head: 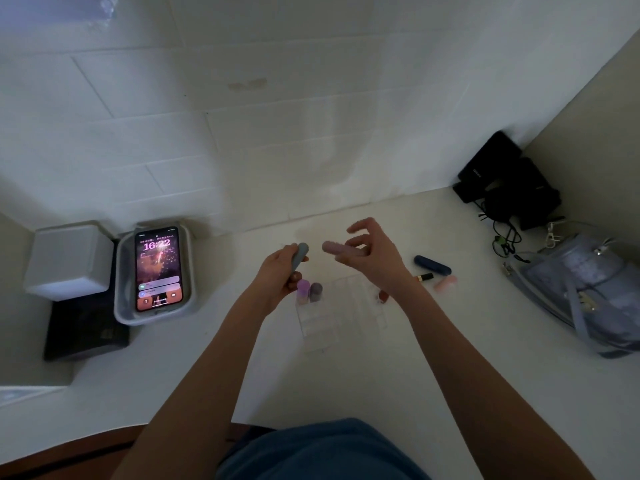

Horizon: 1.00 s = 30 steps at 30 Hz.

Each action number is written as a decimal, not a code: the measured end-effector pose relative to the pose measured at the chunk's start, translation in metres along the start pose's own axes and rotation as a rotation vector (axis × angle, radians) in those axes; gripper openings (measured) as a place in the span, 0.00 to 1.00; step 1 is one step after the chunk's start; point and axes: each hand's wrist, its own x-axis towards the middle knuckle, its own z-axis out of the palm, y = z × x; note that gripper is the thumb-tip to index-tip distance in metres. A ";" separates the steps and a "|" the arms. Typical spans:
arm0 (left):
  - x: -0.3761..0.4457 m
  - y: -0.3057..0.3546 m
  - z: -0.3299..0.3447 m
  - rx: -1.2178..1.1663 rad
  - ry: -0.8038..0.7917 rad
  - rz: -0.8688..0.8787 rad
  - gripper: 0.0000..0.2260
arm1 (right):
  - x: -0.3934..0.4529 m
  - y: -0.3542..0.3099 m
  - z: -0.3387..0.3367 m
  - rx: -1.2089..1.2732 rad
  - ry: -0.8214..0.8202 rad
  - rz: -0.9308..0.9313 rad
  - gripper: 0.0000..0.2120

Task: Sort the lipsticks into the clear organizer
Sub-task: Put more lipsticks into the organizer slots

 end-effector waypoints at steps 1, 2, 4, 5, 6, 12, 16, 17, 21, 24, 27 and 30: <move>0.001 0.000 0.001 0.023 0.009 0.010 0.14 | -0.002 0.001 -0.002 -0.036 0.001 -0.021 0.14; 0.001 -0.001 0.001 0.048 0.016 0.021 0.14 | -0.004 0.001 -0.003 -0.077 -0.004 -0.042 0.11; 0.002 -0.004 0.000 0.089 0.026 0.039 0.14 | -0.007 0.002 -0.002 -0.118 -0.032 -0.061 0.07; 0.002 -0.005 0.000 0.104 0.029 0.045 0.14 | -0.008 0.003 -0.002 -0.127 -0.051 -0.064 0.07; 0.002 -0.006 0.000 0.119 0.032 0.050 0.15 | -0.010 0.004 -0.001 -0.136 -0.067 -0.069 0.08; 0.002 -0.007 0.000 0.174 0.070 0.078 0.18 | -0.020 0.010 0.004 -0.256 -0.122 -0.072 0.14; 0.002 -0.009 0.000 0.192 0.070 0.106 0.21 | -0.027 0.000 0.009 -0.358 -0.205 -0.147 0.13; 0.001 -0.009 0.001 0.196 0.070 0.108 0.21 | -0.029 -0.002 0.010 -0.367 -0.214 -0.150 0.14; 0.001 -0.009 0.002 0.219 0.071 0.122 0.20 | -0.030 -0.005 0.018 -0.340 -0.248 -0.117 0.16; 0.000 -0.008 0.001 0.222 0.068 0.127 0.20 | -0.033 -0.005 0.022 -0.357 -0.233 -0.094 0.13; -0.001 -0.008 0.000 0.221 0.075 0.125 0.20 | -0.034 -0.001 0.025 -0.399 -0.202 -0.095 0.08; -0.002 -0.008 0.000 0.227 0.077 0.130 0.20 | -0.032 0.003 0.028 -0.435 -0.174 -0.066 0.10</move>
